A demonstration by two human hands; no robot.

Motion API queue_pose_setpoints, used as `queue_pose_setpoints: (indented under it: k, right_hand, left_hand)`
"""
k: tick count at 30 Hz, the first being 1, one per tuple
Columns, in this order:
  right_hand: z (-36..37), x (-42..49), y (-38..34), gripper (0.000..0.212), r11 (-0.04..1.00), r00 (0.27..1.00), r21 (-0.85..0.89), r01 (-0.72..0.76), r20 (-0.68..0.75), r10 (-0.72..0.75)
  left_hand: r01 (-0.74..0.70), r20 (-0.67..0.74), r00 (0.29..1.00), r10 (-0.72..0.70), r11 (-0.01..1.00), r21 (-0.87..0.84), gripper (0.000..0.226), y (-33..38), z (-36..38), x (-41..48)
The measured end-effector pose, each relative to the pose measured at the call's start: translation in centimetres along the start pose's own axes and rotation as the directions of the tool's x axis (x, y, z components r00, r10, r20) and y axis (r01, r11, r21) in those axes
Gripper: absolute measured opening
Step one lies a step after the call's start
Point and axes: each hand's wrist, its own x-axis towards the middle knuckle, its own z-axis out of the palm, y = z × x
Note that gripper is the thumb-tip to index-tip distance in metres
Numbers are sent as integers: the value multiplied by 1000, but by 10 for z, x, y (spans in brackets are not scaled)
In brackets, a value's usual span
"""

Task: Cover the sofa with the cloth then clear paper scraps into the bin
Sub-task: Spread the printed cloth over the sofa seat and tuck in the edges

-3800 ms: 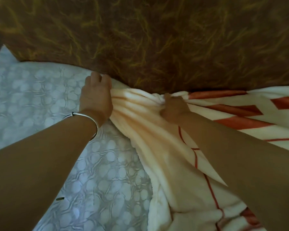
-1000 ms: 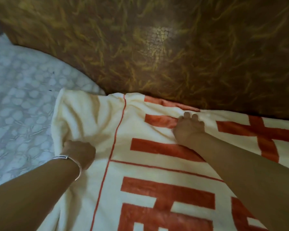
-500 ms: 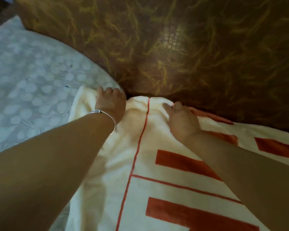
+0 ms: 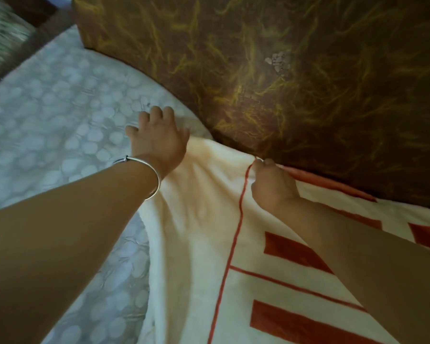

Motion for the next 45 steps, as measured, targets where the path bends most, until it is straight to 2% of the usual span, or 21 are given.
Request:
queue_pose_setpoints:
  k: [3,4,6,8,9,10,11,13,16,17,19,21,23,26,28,32,36,39,41,43,45]
  right_hand:
    - [-2,0,-22,31,952,998,299,60,-34,-52]
    - [-4,-2,-33,32,883,997,464,69,-7,-74]
    - [-13,-7,-55,49,588,970,808,-34,167,-174]
    - [-19,-10,-74,55,320,921,927,-195,285,-266]
    - [-18,-7,-79,49,281,930,940,-196,268,-249]
    - [-19,-4,-81,42,303,959,938,-168,227,-172]
    - [-20,0,-80,38,357,981,922,-152,185,-61]
    - [-18,5,-70,43,409,980,891,-196,161,118]
    - [-19,3,-54,47,364,975,906,-215,180,126]
    - [-21,1,-51,45,342,978,918,-200,169,118]
    - [-21,0,-49,39,333,986,930,-155,124,114]
    - [-24,2,-53,32,385,993,918,-98,64,100]
    - [-28,5,-61,29,449,999,893,-28,5,53]
    - [-38,5,-85,26,521,998,852,49,-20,-60]
    - [-42,4,-106,28,521,994,853,36,26,-110]
    - [-37,11,-131,34,471,983,876,-104,161,-83]
    - [-27,20,-131,26,370,972,900,-230,234,35]
    - [-25,23,-128,22,319,971,922,-221,176,161]
    - [-29,22,-124,26,351,962,911,-217,139,234]
    - [-33,25,-117,26,463,965,868,-177,60,256]
    - [-40,29,-116,27,485,959,861,-153,10,284]
  left_hand:
    - [204,133,975,-177,953,-223,52,-13,-12,3]
    - [254,174,962,-208,918,-305,48,-13,-16,3]
    - [316,249,944,-217,814,-488,33,-9,-24,1]
    - [394,394,910,-127,560,-729,21,2,-33,-4]
    - [444,460,886,-64,407,-798,18,8,-36,-6]
    - [455,469,882,-39,321,-830,14,11,-38,-8]
    - [437,443,894,-62,334,-835,10,12,-36,-7]
    - [379,400,913,-83,541,-751,22,6,-29,-7]
    - [382,622,783,11,782,-493,54,-1,-15,-23]
    - [336,638,769,23,836,-435,46,-2,-8,-28]
    - [237,503,864,-12,892,-386,21,1,1,-34]
    - [300,321,934,-157,831,-468,21,3,0,-31]
    - [343,179,938,-296,728,-593,24,0,-8,-19]
    - [314,78,937,-341,720,-619,26,-11,-30,2]
    - [330,108,934,-340,708,-625,26,-19,-38,13]
    - [398,307,917,-254,619,-677,26,-27,-32,10]
    - [368,295,929,-223,624,-689,38,-34,-21,-7]
    - [313,289,945,-154,678,-665,38,-40,-15,-16]
    - [261,248,959,-135,759,-596,33,-44,-14,-18]
    - [262,236,960,-149,774,-576,27,-46,-17,-21]
    - [257,279,953,-114,790,-557,8,-45,-16,-24]
